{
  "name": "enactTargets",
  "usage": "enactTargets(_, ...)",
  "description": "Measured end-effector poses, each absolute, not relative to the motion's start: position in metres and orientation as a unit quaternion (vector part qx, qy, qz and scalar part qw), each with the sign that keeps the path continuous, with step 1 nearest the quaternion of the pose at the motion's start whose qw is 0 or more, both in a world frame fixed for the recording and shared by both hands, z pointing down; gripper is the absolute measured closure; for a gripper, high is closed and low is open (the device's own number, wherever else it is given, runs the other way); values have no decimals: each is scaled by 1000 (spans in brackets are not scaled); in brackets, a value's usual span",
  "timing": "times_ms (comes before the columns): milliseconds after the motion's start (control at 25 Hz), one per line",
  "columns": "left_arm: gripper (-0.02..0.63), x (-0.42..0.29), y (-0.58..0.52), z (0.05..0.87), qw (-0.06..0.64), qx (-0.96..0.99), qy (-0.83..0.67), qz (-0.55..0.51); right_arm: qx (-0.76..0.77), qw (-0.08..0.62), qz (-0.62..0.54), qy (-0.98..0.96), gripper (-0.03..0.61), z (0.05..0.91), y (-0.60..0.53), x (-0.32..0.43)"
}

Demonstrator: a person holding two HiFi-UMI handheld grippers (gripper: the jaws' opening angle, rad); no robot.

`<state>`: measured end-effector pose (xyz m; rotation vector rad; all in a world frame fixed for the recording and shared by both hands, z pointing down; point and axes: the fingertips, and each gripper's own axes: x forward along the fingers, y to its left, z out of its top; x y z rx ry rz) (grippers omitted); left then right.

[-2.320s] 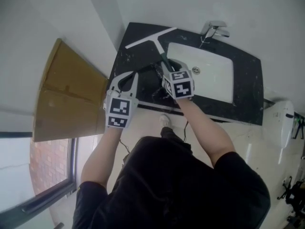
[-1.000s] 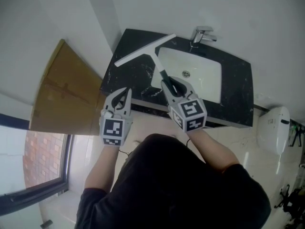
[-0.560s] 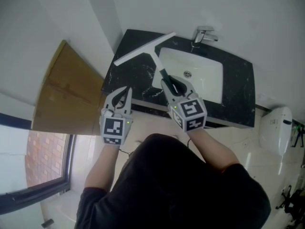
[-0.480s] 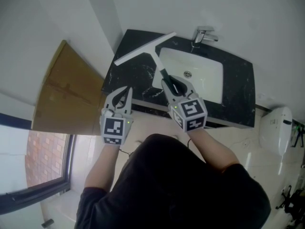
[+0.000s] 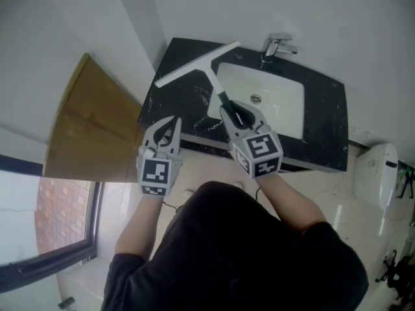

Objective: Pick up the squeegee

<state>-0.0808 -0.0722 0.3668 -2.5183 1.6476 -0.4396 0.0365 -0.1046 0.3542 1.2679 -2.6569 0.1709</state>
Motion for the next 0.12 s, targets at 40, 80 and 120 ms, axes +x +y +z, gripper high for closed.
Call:
enactTargets(40, 611, -81, -73, 366, 50, -827, 541, -145, 427, 95, 60, -897, 479, 353, -104, 36)
enactTargets(80, 611, -81, -73, 366, 50, -827, 542, -145, 427, 95, 62, -897, 479, 352, -104, 35)
enactTargets(120, 611, -81, -73, 365, 50, -827, 542, -145, 426, 94, 63, -897, 479, 351, -104, 34)
